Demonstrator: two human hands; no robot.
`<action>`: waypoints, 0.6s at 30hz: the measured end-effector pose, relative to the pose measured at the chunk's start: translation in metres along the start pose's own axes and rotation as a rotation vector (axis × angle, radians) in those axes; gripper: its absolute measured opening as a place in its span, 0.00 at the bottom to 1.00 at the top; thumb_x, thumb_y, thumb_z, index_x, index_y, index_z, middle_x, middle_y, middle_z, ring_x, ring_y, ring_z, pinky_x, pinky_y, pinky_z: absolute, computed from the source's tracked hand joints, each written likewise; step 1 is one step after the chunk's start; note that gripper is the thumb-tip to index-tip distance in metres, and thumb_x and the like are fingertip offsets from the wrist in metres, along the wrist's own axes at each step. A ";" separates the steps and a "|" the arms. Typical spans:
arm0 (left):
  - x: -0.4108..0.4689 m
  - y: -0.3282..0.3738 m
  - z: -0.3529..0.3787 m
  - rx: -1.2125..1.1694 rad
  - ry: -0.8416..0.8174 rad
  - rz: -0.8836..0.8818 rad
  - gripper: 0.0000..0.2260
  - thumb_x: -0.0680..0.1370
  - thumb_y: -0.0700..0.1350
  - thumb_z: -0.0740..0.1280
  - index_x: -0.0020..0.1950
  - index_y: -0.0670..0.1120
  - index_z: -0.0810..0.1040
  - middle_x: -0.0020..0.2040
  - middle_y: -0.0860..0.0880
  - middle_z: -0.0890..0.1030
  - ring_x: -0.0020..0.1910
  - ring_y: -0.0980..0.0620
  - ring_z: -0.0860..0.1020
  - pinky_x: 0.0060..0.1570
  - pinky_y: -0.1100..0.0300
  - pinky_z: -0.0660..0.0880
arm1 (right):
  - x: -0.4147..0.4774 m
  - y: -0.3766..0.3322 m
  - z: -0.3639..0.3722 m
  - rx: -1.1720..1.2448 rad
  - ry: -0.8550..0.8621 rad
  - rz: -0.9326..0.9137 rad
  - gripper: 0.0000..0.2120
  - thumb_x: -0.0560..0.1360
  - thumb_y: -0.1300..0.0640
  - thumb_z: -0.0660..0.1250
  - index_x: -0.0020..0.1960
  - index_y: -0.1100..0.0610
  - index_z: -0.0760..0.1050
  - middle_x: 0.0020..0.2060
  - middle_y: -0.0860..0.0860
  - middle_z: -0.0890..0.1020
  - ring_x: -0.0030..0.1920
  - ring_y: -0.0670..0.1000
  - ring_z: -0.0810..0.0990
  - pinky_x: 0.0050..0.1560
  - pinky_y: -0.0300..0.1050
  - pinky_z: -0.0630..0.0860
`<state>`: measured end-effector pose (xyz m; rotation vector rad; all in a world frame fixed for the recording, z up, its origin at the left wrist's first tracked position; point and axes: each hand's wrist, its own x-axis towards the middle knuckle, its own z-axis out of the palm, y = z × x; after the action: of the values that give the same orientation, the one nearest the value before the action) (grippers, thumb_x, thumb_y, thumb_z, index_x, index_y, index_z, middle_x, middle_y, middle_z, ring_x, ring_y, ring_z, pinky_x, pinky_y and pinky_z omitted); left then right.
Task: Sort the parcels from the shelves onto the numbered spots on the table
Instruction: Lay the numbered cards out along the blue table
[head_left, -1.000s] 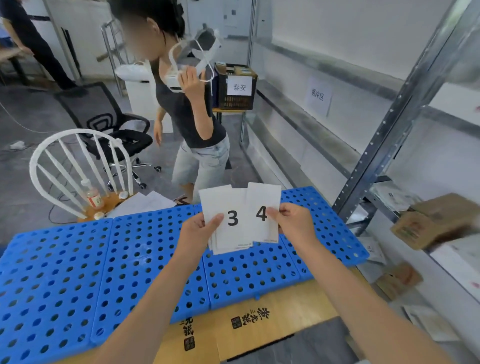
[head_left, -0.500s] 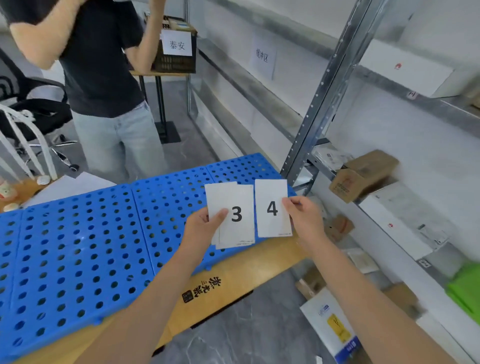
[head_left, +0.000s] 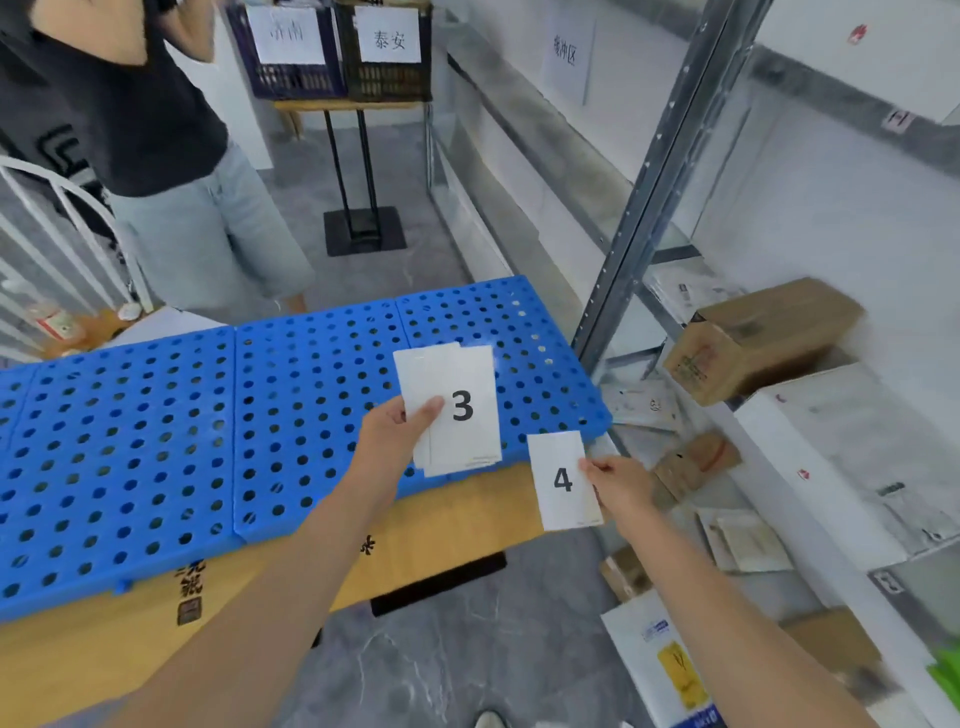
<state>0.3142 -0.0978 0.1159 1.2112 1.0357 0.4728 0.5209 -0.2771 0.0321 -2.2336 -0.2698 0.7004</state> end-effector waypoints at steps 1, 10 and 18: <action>0.000 -0.004 0.007 0.012 0.013 -0.011 0.13 0.75 0.51 0.70 0.54 0.44 0.81 0.50 0.49 0.85 0.51 0.47 0.82 0.53 0.44 0.79 | 0.008 0.008 0.002 -0.032 -0.031 0.011 0.15 0.76 0.56 0.67 0.33 0.59 0.70 0.34 0.55 0.76 0.37 0.52 0.75 0.38 0.44 0.68; -0.018 -0.038 0.012 0.037 0.138 -0.070 0.11 0.76 0.49 0.69 0.54 0.44 0.81 0.50 0.49 0.85 0.50 0.48 0.83 0.54 0.48 0.79 | 0.053 0.033 0.026 -0.190 -0.204 0.077 0.16 0.75 0.59 0.68 0.31 0.66 0.73 0.30 0.64 0.75 0.33 0.58 0.77 0.37 0.47 0.71; -0.028 -0.046 0.010 0.037 0.207 -0.062 0.08 0.77 0.48 0.69 0.52 0.47 0.82 0.47 0.51 0.86 0.47 0.50 0.84 0.47 0.55 0.79 | 0.072 0.048 0.046 -0.276 -0.162 -0.001 0.17 0.75 0.58 0.67 0.31 0.58 0.65 0.27 0.50 0.69 0.28 0.49 0.68 0.29 0.42 0.62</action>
<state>0.2988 -0.1401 0.0843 1.1770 1.2597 0.5403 0.5533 -0.2533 -0.0568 -2.4374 -0.4727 0.8911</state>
